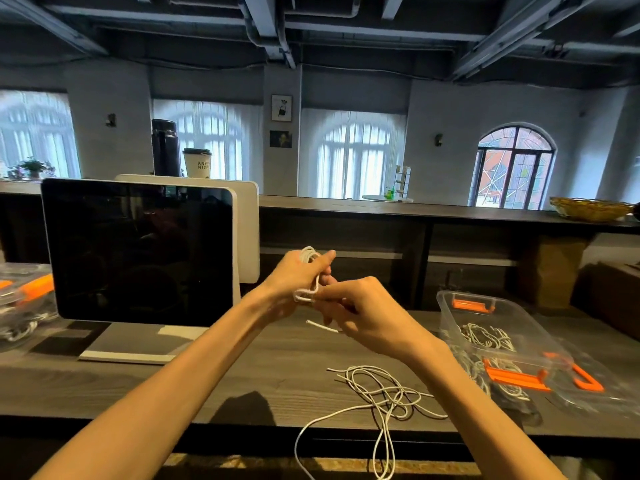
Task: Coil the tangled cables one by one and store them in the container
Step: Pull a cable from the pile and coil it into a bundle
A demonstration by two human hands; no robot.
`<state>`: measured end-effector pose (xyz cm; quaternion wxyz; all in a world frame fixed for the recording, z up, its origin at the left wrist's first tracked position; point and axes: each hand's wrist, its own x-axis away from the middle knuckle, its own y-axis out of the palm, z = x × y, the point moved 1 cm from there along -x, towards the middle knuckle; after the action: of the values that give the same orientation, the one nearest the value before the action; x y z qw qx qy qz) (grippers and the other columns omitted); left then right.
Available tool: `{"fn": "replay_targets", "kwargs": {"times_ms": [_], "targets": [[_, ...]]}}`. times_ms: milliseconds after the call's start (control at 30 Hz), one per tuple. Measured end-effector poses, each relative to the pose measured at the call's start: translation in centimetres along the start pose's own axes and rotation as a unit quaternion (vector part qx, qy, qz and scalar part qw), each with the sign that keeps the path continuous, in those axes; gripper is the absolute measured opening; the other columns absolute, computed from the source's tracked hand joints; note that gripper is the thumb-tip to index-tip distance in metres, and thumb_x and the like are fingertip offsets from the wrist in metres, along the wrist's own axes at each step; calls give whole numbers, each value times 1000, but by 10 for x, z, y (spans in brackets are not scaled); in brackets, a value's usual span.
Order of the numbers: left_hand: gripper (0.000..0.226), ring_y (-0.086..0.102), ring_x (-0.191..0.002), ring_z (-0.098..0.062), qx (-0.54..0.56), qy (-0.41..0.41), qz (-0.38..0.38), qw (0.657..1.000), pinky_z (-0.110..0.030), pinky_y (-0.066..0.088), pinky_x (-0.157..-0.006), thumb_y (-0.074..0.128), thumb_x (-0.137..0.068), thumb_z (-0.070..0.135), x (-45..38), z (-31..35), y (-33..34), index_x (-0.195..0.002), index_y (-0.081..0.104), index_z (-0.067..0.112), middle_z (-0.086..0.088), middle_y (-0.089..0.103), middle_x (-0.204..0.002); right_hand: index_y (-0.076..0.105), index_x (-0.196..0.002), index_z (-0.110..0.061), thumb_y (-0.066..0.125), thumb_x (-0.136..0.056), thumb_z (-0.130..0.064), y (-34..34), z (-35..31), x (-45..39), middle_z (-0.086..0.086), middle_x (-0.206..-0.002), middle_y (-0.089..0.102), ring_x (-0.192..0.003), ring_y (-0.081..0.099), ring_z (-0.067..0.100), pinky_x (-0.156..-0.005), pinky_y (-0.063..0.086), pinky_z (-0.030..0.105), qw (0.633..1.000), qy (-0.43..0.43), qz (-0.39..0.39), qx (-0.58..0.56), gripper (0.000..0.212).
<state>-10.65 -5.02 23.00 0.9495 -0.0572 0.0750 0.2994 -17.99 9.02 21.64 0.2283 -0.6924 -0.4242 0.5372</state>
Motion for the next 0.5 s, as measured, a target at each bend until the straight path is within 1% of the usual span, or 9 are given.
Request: {"fn": "replay_targets", "kwargs": {"times_ms": [67,100,133,200,267,300,367,433,500], "targets": [[23,67,-58,-16,95,-31,18,995,-26,57,-52,62,-99,26,-3,2,-1,-94,65,4,-6,67,-65,78,-111,-17,64,-100,-15,-7,-1,2,-3,-85,76,-78,70,10,-74,56,26,1000,4,17,9,18],[20,70,-59,-17,169,-48,32,984,-28,58,-52,62,-99,23,-6,3,-4,-97,64,3,-6,67,-64,78,-109,-17,64,-100,-15,-10,1,4,-4,-84,76,-77,70,10,-73,56,25,1000,12,2,21,17],[19,69,-55,-15,249,-64,38,966,-26,56,-49,61,-100,22,-9,5,-9,-98,62,3,-6,66,-61,79,-107,-16,64,-100,-15,-12,5,6,-6,-82,75,-75,69,8,-72,56,24,998,29,-30,38,17],[21,53,-41,-7,356,-86,11,930,-16,43,-37,55,-103,25,-12,8,-18,-95,59,6,0,52,-52,79,-109,-15,63,-100,-12,-11,16,13,-13,-82,70,-74,67,2,-70,56,20,988,92,-112,58,19],[28,37,-34,-6,355,-79,-11,932,-13,28,-32,50,-105,30,-13,7,-22,-88,56,9,3,39,-49,76,-113,-13,59,-102,-10,-6,26,19,-9,-89,71,-78,69,2,-73,59,21,977,147,-148,40,20],[31,33,-34,-6,335,-70,-10,940,-14,25,-32,49,-106,31,-14,5,-21,-84,55,10,3,37,-48,74,-115,-13,57,-102,-10,-3,30,19,-4,-96,73,-84,71,4,-79,61,25,976,156,-144,38,21],[37,31,-33,-6,312,-47,0,949,-14,23,-32,48,-106,31,-14,2,-14,-76,53,10,2,36,-47,68,-124,-17,60,-101,-11,4,33,15,-2,-110,74,-99,70,6,-90,60,30,982,145,-116,30,25],[45,29,-33,-7,317,-19,10,948,-16,21,-33,48,-106,31,-15,1,-7,-64,46,13,3,34,-45,62,-132,-20,61,-101,-11,13,33,8,-3,-121,71,-110,66,5,-97,55,24,986,139,-81,-41,32],[54,28,-32,-8,331,9,18,943,-17,21,-33,49,-104,30,-15,3,0,-54,40,16,3,33,-42,62,-132,-20,55,-102,-9,20,30,1,-3,-125,69,-115,63,3,-99,50,22,979,149,-37,-133,33]]}}
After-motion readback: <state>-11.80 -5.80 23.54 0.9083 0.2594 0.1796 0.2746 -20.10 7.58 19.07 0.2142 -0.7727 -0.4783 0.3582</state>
